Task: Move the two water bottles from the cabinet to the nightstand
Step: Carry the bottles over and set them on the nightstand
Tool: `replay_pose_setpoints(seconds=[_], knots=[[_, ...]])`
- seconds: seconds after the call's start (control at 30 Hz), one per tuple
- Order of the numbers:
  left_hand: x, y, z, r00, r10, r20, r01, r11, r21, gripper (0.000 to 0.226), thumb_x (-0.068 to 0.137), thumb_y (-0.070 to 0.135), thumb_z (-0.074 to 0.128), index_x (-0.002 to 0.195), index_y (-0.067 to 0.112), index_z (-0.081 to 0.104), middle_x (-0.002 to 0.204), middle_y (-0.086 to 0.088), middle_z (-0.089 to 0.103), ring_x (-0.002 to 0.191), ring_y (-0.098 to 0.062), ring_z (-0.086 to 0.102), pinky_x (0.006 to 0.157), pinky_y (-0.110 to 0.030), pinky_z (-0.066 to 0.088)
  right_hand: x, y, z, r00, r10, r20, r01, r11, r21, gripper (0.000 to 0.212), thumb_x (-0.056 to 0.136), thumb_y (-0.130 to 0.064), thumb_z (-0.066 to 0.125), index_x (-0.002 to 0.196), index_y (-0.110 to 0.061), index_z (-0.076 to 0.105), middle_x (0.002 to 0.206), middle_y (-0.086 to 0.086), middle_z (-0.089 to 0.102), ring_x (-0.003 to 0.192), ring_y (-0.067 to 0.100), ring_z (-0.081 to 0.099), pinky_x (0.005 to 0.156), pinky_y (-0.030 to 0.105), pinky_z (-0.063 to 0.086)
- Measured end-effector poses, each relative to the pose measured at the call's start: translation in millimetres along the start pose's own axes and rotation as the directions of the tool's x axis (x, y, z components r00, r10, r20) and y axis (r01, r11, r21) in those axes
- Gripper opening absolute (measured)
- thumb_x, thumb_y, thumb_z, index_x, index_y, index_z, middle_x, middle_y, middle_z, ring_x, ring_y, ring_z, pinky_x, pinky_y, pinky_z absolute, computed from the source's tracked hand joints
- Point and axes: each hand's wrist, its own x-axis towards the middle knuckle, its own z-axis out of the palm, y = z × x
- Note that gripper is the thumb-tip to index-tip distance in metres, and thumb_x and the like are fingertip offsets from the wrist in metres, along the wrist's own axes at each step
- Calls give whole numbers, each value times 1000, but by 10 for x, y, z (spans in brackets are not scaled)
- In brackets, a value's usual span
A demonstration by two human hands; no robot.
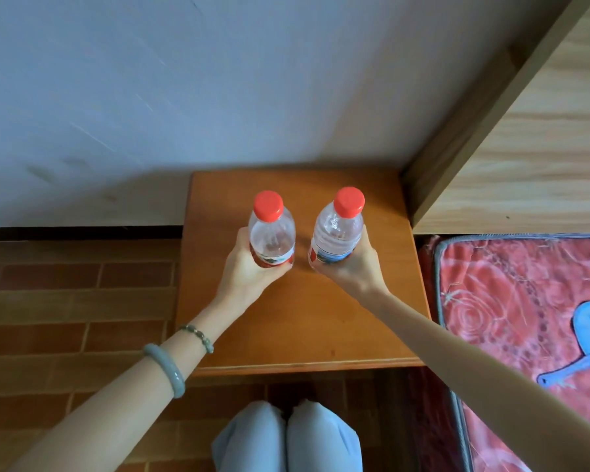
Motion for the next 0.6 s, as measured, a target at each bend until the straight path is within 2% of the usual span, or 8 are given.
replay_pose_setpoints(seconds=[0.3, 0.47, 0.53, 0.6], knots=[[27, -46, 17, 997, 44, 62, -47, 998, 44, 76, 64, 24, 84, 125, 20, 40, 116, 4, 57, 105, -7, 57, 84, -14, 49, 53, 73, 4, 999, -24, 28, 24, 1000, -7, 70, 57, -32, 85, 113, -19, 44, 101, -4, 66, 88, 9, 64, 75, 25, 54], [6, 5, -5, 998, 7, 70, -12, 997, 70, 75, 64, 22, 84, 124, 18, 39, 111, 12, 53, 98, 10, 53, 78, -2, 42, 33, 147, -26, 996, -13, 90, 16, 1000, -22, 67, 57, -43, 82, 110, -18, 50, 99, -8, 67, 88, 6, 64, 76, 31, 55], [-1, 20, -38, 996, -14, 88, 5, 994, 107, 75, 64, 25, 84, 124, 19, 39, 112, 11, 52, 99, 5, 53, 79, -3, 42, 0, 87, -68, 995, -9, 103, 10, 1000, -14, 70, 58, -38, 84, 114, -18, 47, 103, -6, 65, 90, 6, 62, 77, 25, 54], [-20, 61, -95, 993, -63, 100, 47, 987, 154, 78, 63, 29, 84, 126, 19, 38, 118, 8, 51, 105, -1, 50, 86, -11, 43, -52, -12, -143, 994, -14, 107, 15, 1000, -8, 76, 60, -32, 85, 121, -18, 41, 110, -6, 61, 93, 4, 59, 77, 16, 48]])
